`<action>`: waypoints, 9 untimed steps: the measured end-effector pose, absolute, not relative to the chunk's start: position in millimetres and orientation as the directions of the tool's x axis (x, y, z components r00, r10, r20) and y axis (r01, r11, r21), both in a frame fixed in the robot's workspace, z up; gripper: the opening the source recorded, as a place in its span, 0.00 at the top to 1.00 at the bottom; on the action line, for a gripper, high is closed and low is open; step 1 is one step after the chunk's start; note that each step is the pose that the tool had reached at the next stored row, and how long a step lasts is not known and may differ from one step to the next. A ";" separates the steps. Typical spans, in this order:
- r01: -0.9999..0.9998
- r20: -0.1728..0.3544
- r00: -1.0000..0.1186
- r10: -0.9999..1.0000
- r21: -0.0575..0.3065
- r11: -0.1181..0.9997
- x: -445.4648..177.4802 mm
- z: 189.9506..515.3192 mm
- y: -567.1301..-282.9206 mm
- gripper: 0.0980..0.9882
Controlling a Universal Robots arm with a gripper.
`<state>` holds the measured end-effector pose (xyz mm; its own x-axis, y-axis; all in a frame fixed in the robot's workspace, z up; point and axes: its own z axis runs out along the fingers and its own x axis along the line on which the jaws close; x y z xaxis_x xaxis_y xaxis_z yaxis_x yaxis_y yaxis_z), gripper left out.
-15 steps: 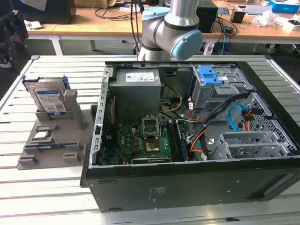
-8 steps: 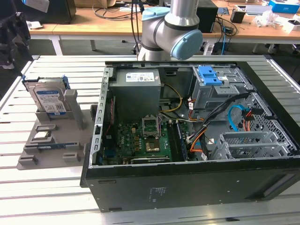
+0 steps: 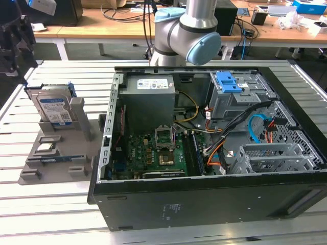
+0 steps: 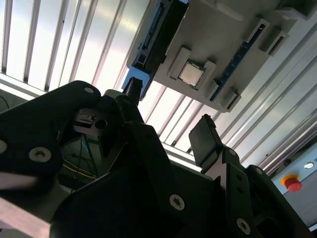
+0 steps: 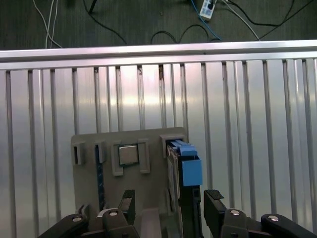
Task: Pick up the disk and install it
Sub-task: 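Pick up the disk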
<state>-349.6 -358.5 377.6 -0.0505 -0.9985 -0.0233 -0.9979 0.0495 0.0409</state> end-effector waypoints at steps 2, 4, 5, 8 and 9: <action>-0.998 -0.023 -0.050 -0.998 0.041 0.049 -348.1 376.8 -358.5 0.37; -0.998 -0.023 -0.050 -0.998 0.041 0.050 -345.9 376.1 -358.1 0.37; -0.998 -0.023 -0.050 -0.998 0.041 0.049 -344.7 375.7 -358.0 0.37; -0.998 -0.023 -0.051 -0.998 0.041 0.050 -341.1 373.6 -357.7 0.37; -0.998 -0.023 -0.051 -0.998 0.041 0.050 -339.5 372.0 -357.7 0.37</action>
<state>-339.5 -357.7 372.0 -0.0505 -0.9985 -0.0233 -0.9979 0.0495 0.0409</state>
